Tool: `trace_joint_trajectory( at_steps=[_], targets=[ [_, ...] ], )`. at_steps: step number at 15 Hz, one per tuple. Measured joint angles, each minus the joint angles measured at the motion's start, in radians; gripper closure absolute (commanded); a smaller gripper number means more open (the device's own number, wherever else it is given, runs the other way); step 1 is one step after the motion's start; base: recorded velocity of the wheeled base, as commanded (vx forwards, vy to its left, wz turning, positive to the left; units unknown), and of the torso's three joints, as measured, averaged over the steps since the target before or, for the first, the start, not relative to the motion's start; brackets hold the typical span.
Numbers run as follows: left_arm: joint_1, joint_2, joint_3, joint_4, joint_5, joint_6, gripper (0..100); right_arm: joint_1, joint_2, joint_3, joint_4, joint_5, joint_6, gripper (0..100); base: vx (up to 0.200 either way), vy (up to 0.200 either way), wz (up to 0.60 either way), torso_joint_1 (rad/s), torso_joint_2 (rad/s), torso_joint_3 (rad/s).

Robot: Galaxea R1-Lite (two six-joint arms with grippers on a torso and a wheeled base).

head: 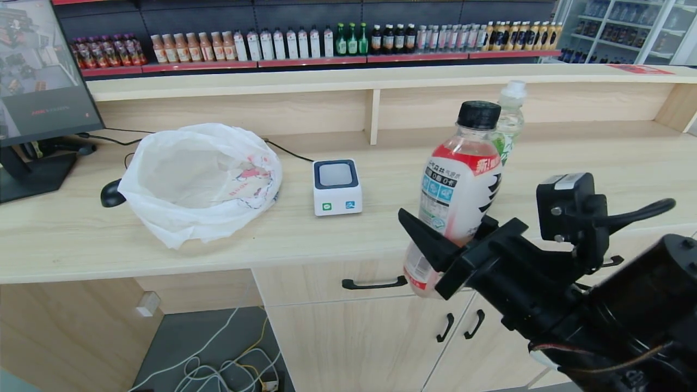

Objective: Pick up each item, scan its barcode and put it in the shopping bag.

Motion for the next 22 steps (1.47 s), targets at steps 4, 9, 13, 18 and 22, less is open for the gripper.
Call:
trace_joint_trajectory(
  at_steps=[4,9,13,18,22],
  targets=[
    [0.000,0.000,0.000,0.000,0.000,0.003,0,-0.118,0.000,-0.048,-0.001,0.001,-0.037,100,0.000,0.000,0.00,0.000,0.00,0.000],
    [0.000,0.000,0.000,0.000,0.000,0.001,0,-0.231,0.001,-0.081,0.001,0.005,-0.065,100,0.000,0.040,0.00,0.000,0.00,0.000],
    [0.000,0.000,0.000,0.000,0.000,-0.005,0,-0.290,0.021,-0.181,-0.004,0.009,-0.059,100,0.000,0.200,0.00,0.004,0.00,0.002],
    [0.000,0.000,0.000,0.000,0.001,-0.006,0,-0.317,0.028,-0.205,0.000,0.013,-0.057,100,0.000,0.200,0.00,0.005,0.01,0.001],
    [0.000,0.000,0.000,0.000,0.001,-0.007,0,-0.325,0.027,-0.207,0.000,0.012,-0.061,100,0.000,0.200,0.00,0.005,0.00,0.004]
  ],
)
